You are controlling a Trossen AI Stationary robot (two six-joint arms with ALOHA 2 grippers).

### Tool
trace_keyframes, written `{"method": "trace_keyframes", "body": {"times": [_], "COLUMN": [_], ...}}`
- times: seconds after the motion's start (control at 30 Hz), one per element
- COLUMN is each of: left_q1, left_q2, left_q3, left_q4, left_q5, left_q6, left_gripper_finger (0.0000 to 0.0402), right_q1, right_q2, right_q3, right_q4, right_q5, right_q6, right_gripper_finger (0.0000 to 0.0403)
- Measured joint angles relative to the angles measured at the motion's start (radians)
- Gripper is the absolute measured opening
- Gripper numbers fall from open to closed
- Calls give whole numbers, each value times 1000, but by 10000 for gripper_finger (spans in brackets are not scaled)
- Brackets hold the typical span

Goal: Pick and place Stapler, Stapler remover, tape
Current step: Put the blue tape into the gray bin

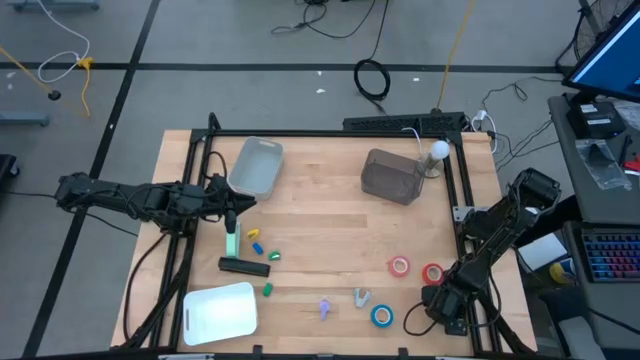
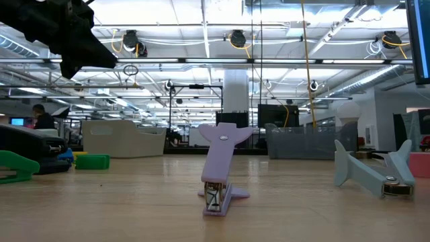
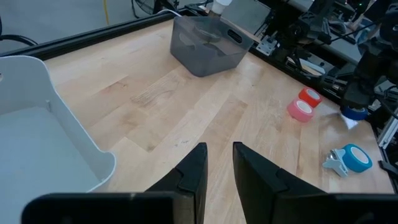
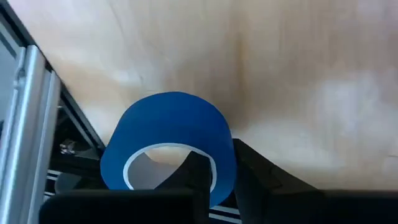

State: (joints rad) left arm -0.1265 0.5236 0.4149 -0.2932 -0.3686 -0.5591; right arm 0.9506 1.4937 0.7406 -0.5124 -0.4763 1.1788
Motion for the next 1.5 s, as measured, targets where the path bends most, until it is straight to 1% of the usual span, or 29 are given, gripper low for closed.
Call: {"method": "trace_keyframes", "body": {"times": [0.1, 0.17, 0.27, 0.4, 0.53, 0.63, 0.77, 0.93, 1.07, 1.27, 1.37, 1.5], "left_q1": [0, 0, 0, 0, 0, 0, 0, 0, 0, 0, 0, -3], "left_q2": [0, 0, 0, 0, 0, 0, 0, 35, 122, 303, 398, 512], "left_q3": [0, 0, 0, 0, 0, 0, 0, 0, 0, 0, 0, 0], "left_q4": [2, 3, 8, 11, 23, 72, 178, 340, 494, 741, 879, 1068], "left_q5": [0, 0, 0, 0, 0, 0, 7, 49, 91, 188, 220, 260], "left_q6": [0, 0, 0, -3, -33, -57, -50, 5, 61, 149, 198, 273], "left_gripper_finger": [79, 79, 79, 79, 79, 79, 79, 79, 79, 79, 79, 79], "right_q1": [-1, -9, -30, -77, -145, -206, -287, -391, -475, -567, -597, -627], "right_q2": [-11, -26, -63, -125, -190, -235, -283, -314, -315, -315, -315, -315], "right_q3": [0, 0, 0, 1, 1, 1, 1, 1, 1, 1, 2, 2], "right_q4": [39, 67, 106, 168, 220, 243, 282, 355, 447, 618, 681, 734], "right_q5": [-25, -23, 13, 118, 264, 366, 488, 579, 588, 584, 582, 581], "right_q6": [15, 33, 48, 71, 67, 38, -40, -183, -304, -461, -499, -507], "right_gripper_finger": [32, 32, 33, 33, 33, 33, 33, 33, 33, 33, 33, 33]}}
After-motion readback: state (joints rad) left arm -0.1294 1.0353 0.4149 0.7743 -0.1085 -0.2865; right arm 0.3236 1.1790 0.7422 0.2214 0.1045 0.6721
